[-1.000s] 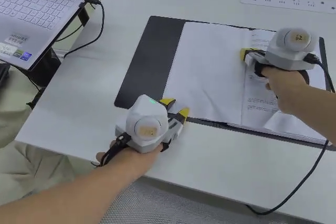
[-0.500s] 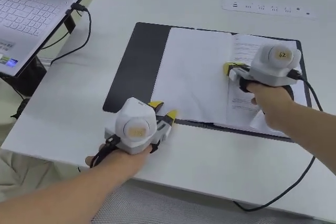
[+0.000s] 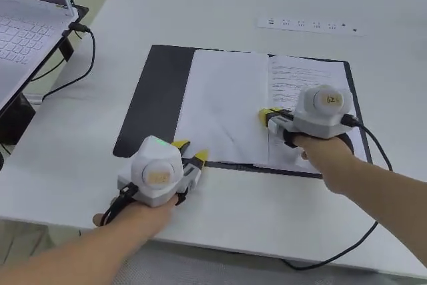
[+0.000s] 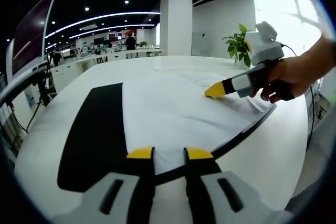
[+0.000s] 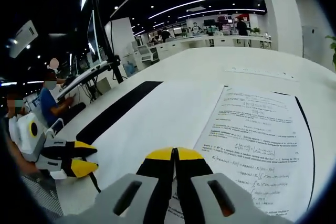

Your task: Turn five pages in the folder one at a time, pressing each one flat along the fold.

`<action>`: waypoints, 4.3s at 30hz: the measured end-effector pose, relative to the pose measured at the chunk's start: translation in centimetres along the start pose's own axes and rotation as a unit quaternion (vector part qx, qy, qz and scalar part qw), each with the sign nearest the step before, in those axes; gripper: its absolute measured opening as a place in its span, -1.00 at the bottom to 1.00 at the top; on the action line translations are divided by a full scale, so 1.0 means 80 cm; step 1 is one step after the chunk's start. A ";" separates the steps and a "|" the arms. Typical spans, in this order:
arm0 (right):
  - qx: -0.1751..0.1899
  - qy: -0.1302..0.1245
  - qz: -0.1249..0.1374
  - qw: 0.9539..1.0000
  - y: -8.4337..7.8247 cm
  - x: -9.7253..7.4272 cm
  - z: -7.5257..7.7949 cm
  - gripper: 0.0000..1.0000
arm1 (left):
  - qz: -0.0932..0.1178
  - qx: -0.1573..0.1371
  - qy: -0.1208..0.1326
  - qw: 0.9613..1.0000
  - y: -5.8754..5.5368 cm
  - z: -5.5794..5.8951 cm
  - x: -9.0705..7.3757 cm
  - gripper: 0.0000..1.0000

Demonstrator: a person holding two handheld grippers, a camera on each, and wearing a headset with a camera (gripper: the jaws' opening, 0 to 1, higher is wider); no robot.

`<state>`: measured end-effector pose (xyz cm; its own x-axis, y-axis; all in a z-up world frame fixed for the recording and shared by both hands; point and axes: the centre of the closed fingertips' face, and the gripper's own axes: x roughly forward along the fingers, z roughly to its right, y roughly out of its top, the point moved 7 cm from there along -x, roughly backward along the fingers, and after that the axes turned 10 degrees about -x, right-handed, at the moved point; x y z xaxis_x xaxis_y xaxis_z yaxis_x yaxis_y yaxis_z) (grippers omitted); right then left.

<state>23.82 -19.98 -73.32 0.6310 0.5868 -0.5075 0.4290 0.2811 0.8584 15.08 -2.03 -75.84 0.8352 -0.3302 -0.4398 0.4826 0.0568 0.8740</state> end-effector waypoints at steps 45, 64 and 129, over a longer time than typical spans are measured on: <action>0.058 0.051 -0.026 0.997 -0.041 -0.132 -0.074 -1.00 | -0.037 -0.001 0.010 0.999 0.011 0.004 -0.001 -0.59; 0.131 -0.091 0.088 0.983 0.014 -0.256 -0.037 -1.00 | -0.091 -0.063 0.002 0.994 0.060 0.021 -0.048 -0.12; 0.081 -0.201 0.121 0.969 -0.032 -0.329 -0.002 0.90 | -0.052 0.017 -0.020 0.998 0.118 0.097 -0.096 0.69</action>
<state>6.02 -36.00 -62.18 0.9126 0.2679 -0.3088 0.3124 0.0301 0.9495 11.15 -6.27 -62.60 0.7693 -0.3705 -0.5204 0.5564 -0.0116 0.8308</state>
